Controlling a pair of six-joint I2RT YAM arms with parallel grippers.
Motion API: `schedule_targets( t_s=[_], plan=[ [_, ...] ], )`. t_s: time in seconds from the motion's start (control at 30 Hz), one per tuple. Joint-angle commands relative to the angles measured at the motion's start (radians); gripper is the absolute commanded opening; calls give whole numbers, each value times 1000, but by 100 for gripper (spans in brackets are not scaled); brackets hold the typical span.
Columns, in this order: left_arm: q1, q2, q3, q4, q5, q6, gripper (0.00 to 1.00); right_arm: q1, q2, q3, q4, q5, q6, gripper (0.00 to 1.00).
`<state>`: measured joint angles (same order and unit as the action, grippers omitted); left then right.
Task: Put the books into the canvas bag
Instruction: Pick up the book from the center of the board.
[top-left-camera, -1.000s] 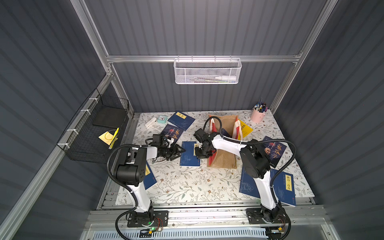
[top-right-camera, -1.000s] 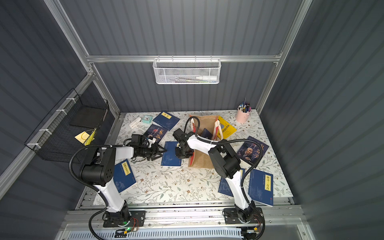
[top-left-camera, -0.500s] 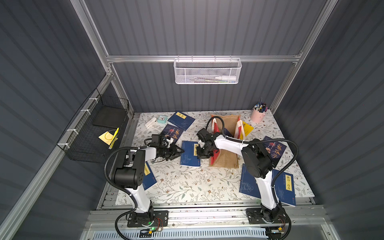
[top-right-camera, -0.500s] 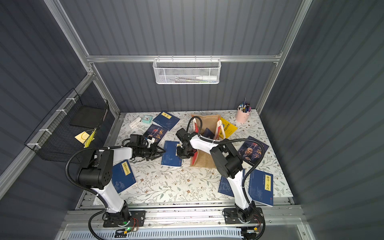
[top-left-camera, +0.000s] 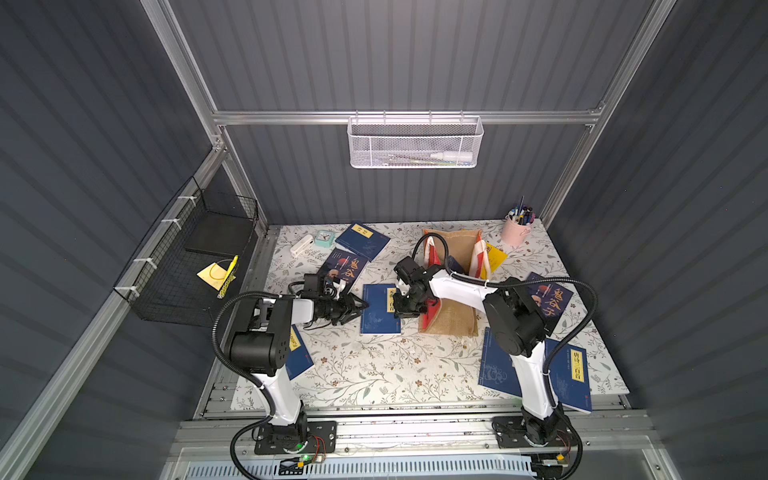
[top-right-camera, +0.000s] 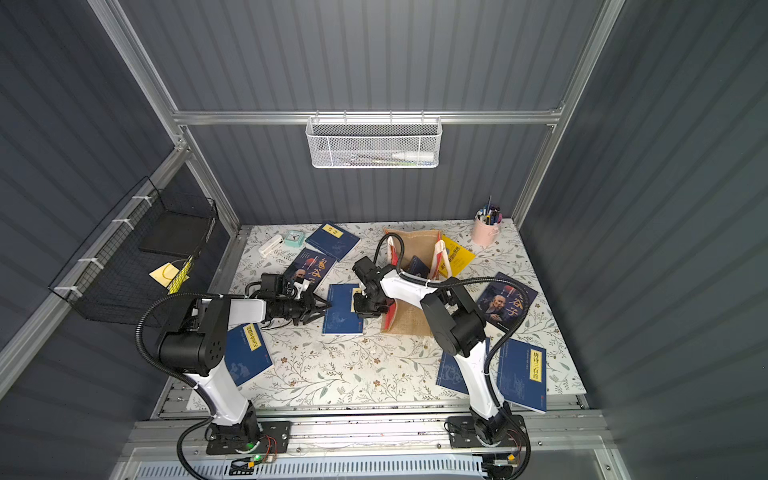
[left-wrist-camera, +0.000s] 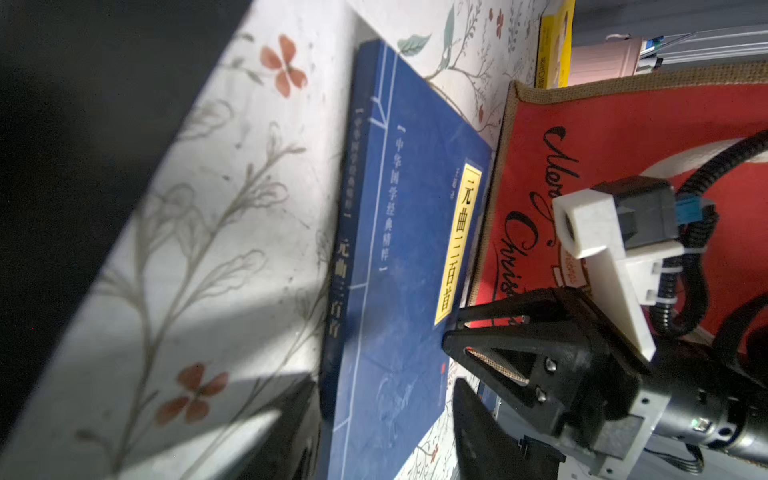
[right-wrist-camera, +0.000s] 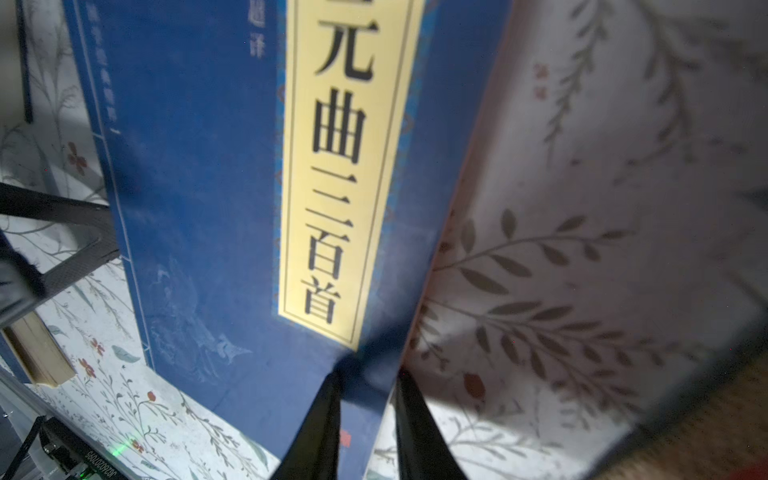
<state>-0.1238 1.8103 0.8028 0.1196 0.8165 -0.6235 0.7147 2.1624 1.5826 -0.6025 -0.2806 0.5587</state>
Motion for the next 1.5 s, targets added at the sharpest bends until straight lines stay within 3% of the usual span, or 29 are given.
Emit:
schedule_targets(
  t_s=[0.0, 0.13, 0.27, 0.4, 0.6, 0.73, 0.9, 1.0, 1.17, 1.33, 1.47],
  plan=[
    [-40, 15, -34, 21, 17, -46, 58, 26, 41, -31, 10, -86, -6, 25],
    [-42, -55, -64, 11, -93, -35, 62, 26, 46, -24, 7, -82, -10, 24],
    [-41, -155, -99, -30, -264, -6, 67, 25, 45, -21, -2, -55, -25, 17],
    [-40, -164, -89, -108, -375, 31, 72, 19, 52, -12, -20, -47, -50, 14],
    [-40, -162, -126, -90, -412, 30, 75, 8, 77, 7, -39, -8, -91, 12],
    [-40, -107, -132, -56, -317, 11, 74, 9, 101, 31, -62, -21, -130, 10],
    [-41, -16, -179, 220, -49, -105, 60, 9, 116, 37, -74, -67, -160, 9],
    [-41, -33, -192, 294, 24, -134, 47, 6, 124, 36, -72, -94, -174, 9],
    [-42, -114, -195, 326, 104, -147, 44, -15, 120, 11, -49, -148, -169, 9],
    [-40, -183, -147, 148, 61, -67, 32, -14, 116, 20, -62, -146, -176, 9],
    [-40, -227, -115, 10, -28, -5, 13, -15, 95, 15, -55, -131, -160, 9]
  ],
)
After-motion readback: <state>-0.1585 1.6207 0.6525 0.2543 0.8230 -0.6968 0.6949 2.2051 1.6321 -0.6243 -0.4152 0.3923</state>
